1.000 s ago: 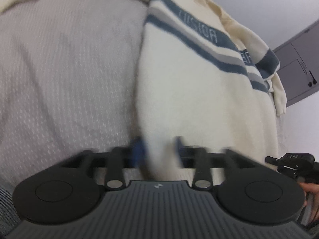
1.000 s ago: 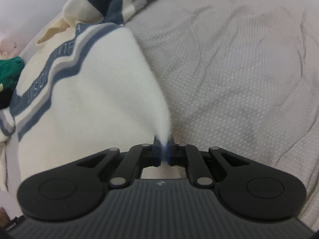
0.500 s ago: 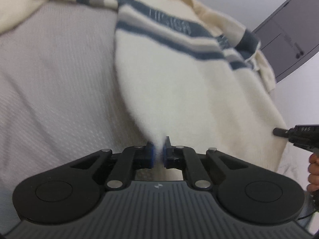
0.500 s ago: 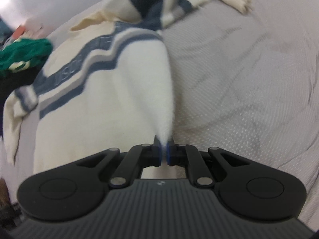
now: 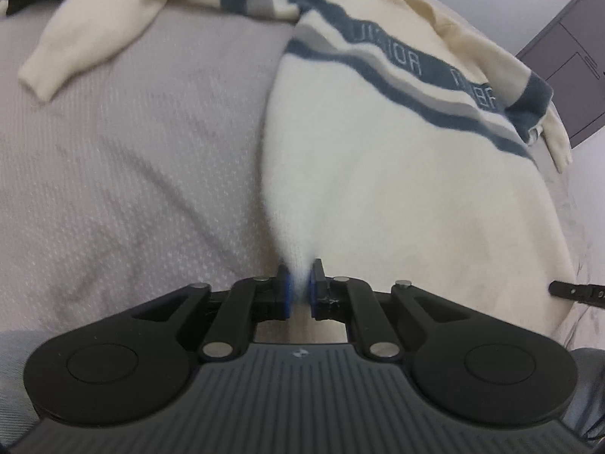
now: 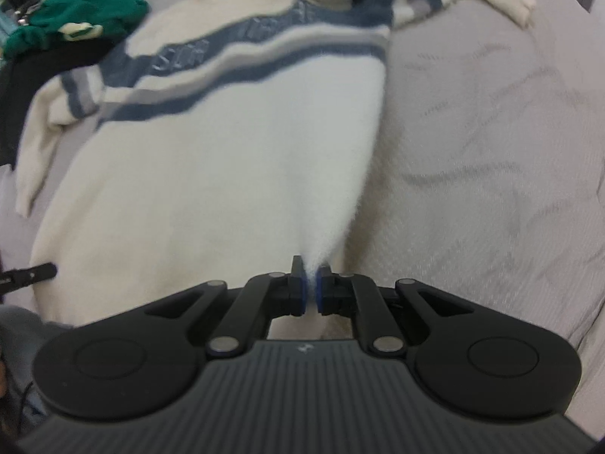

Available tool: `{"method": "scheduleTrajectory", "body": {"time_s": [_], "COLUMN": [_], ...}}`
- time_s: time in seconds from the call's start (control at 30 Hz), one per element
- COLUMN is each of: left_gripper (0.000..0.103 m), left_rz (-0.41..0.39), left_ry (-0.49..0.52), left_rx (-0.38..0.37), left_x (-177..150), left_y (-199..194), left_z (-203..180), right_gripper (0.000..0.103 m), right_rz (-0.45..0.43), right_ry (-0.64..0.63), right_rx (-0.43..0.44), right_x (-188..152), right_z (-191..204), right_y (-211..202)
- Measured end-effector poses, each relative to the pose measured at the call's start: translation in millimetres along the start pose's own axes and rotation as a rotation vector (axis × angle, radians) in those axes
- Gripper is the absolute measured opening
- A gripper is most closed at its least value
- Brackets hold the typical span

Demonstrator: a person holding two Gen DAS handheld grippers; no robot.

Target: Fold large clothes

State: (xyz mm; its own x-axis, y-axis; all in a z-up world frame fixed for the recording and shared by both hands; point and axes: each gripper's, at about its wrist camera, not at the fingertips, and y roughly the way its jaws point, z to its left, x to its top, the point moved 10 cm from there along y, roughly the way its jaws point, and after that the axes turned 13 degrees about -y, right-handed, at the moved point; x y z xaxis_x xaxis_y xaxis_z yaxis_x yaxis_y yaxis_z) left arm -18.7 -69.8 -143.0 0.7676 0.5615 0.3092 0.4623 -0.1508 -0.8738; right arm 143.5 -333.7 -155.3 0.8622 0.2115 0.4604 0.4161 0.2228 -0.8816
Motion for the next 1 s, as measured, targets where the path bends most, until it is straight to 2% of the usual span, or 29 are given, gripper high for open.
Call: {"method": "scheduleTrajectory", "body": {"time_s": [0.03, 0.1, 0.13, 0.17, 0.2, 0.27, 0.33, 0.47, 0.63, 0.73, 1.0], "left_gripper": [0.020, 0.048, 0.065, 0.068, 0.068, 0.068, 0.068, 0.068, 0.068, 0.068, 0.068], "left_rz": [0.000, 0.004, -0.003, -0.030, -0.052, -0.083, -0.126, -0.242, -0.338, -0.367, -0.428], "left_ry": [-0.005, -0.017, -0.024, -0.023, -0.016, -0.005, 0.016, 0.069, 0.117, 0.146, 0.227], "left_rx": [0.003, -0.003, -0.020, -0.027, -0.028, -0.039, -0.057, -0.063, -0.135, -0.182, -0.222], "left_x": [0, 3, 6, 9, 10, 13, 16, 25, 35, 39, 41], "left_y": [0, 0, -3, -7, -14, -21, -28, -44, -67, -74, -72], "left_z": [1, 2, 1, 0, 4, -3, -14, -40, -79, -104, -148], "right_gripper": [0.011, 0.013, 0.020, 0.022, 0.023, 0.033, 0.051, 0.052, 0.051, 0.051, 0.051], "right_rz": [0.002, -0.001, 0.000, -0.002, -0.011, -0.033, -0.067, -0.158, -0.318, -0.406, -0.581], "right_ry": [0.016, 0.033, 0.039, 0.037, 0.027, 0.017, 0.020, 0.021, -0.024, -0.057, -0.124], "right_rx": [0.002, 0.005, 0.001, 0.009, 0.016, 0.008, 0.016, 0.024, -0.007, -0.014, -0.023], "right_x": [0, 1, 0, 1, 1, 3, 7, 20, 41, 56, 84], "right_z": [-3, -6, -3, -2, 2, 6, 10, 21, 30, 37, 53], "right_y": [1, 0, -3, -5, -7, -14, -21, -34, -53, -64, -80]}}
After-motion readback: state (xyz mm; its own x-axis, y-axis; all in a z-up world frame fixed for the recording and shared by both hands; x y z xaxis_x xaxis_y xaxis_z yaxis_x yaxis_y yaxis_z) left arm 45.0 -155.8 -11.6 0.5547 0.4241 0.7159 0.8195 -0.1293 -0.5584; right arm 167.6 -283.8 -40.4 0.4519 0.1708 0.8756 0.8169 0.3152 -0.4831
